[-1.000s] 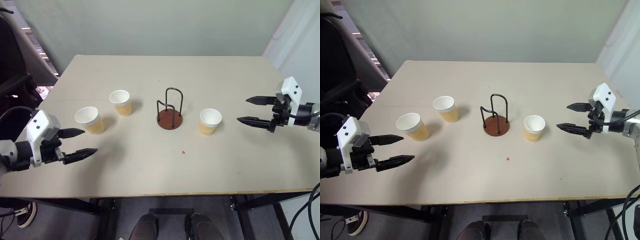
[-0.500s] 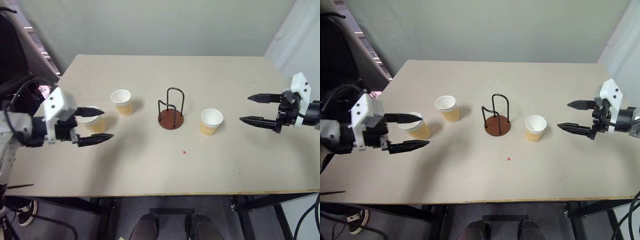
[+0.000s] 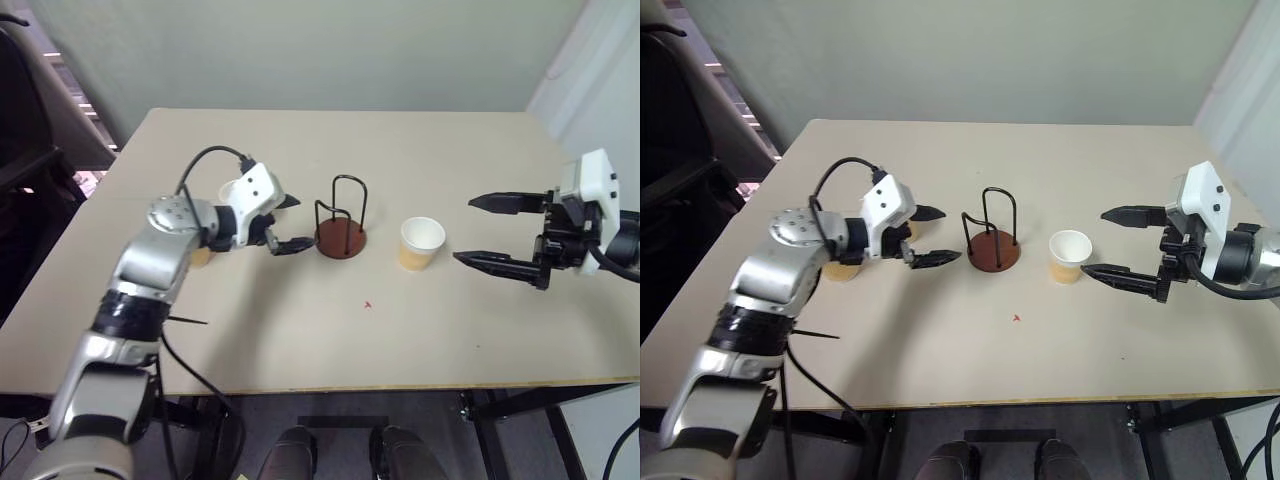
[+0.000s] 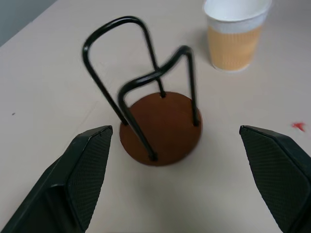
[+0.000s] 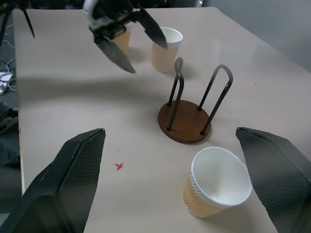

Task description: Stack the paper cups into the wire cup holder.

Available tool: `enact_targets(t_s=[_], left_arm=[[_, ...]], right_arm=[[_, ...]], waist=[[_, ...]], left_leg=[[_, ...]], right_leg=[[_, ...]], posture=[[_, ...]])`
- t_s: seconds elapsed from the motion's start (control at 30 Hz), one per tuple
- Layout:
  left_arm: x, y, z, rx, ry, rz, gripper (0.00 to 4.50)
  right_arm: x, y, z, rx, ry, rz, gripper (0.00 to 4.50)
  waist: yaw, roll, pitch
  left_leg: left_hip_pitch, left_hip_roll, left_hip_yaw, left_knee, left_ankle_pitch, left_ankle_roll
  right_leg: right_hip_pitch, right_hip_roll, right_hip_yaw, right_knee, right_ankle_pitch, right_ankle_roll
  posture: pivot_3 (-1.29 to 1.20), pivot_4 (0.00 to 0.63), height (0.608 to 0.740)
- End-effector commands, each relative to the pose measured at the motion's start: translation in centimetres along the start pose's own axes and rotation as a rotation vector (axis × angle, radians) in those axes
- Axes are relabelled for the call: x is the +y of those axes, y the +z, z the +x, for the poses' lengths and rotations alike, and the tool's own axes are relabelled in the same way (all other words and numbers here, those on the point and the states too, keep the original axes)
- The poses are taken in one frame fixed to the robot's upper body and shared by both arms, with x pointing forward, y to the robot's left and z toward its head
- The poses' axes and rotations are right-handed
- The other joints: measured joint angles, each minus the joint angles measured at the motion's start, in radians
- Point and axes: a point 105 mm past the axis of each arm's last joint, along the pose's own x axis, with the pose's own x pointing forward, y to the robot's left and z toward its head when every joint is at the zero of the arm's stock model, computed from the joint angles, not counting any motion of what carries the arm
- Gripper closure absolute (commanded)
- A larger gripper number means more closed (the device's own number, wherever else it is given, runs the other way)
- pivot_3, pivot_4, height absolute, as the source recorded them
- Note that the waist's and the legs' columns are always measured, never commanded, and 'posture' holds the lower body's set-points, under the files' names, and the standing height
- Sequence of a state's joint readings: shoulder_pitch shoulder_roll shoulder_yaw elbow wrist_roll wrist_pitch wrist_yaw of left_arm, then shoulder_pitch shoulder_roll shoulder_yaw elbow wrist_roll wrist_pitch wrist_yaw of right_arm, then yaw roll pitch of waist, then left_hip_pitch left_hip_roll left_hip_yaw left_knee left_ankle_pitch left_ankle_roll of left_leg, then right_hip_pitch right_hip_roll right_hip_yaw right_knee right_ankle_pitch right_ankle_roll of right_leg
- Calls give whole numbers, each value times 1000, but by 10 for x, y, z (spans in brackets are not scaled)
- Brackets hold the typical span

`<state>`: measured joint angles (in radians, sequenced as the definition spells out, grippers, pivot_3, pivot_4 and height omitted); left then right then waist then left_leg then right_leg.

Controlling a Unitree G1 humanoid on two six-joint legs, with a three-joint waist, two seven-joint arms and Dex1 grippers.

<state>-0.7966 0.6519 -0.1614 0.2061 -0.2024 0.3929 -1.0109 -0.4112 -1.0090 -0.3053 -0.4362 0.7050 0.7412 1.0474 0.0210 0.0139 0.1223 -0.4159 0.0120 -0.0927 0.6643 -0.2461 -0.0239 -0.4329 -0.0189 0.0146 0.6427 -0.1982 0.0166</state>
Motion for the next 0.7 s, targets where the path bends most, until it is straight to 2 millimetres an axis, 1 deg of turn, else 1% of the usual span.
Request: enact_targets(t_s=[0.03,0.17,0.23,0.3,0.4,0.5,0.6,0.63,0.7], left_arm=[[12,1,4,-1,44,23,15],[14,-2,19,-8,26,-2,15],[15,-3,38,-22,28,-32,15],[15,-2,52,-38,26,-48,15],[17,0,64,-56,35,-69,15],[19,2,71,-68,54,-81,611],[12,6,77,-93,8,-87,1655],[10,9,77,-110,-7,-95,2091],[9,13,76,-128,-23,-107,2826]], right_arm=[[-1,14,-10,-11,-46,-51,0],[0,13,-13,-3,-64,-48,0],[-2,12,-15,5,-81,-47,0],[-3,11,-17,15,-99,-45,0],[-1,10,-19,18,-111,-43,0],[-1,11,-21,19,-127,-44,0],[0,11,-24,25,-145,-44,0],[0,11,-25,26,-150,-44,0],[0,11,-26,27,-155,-43,0]], waist=[[1,0,0],[6,0,0],[14,0,0],[22,0,0],[24,0,0],[23,0,0],[24,0,0],[24,0,0],[24,0,0]], left_leg=[[0,0,0,0,0,0],[-1,0,0,2,0,-1],[-2,0,1,2,1,0],[-2,-1,0,3,2,1],[-2,-2,1,4,1,2],[-3,-2,3,4,3,4],[-3,-3,9,4,5,6],[-3,-3,10,4,4,6],[-3,-6,12,4,4,9]], right_leg=[[0,0,0,0,0,0],[1,0,0,-1,0,3],[1,0,0,-1,0,4],[2,0,0,-2,1,5],[3,0,2,-5,2,8],[4,0,4,-9,4,11],[4,1,9,-12,5,15],[4,1,11,-13,6,17],[4,1,15,-15,6,21]], posture=[[0,150,740],[0,150,740],[0,150,740],[0,150,740],[0,150,740],[0,150,740],[0,150,740],[0,150,740],[0,150,740]])
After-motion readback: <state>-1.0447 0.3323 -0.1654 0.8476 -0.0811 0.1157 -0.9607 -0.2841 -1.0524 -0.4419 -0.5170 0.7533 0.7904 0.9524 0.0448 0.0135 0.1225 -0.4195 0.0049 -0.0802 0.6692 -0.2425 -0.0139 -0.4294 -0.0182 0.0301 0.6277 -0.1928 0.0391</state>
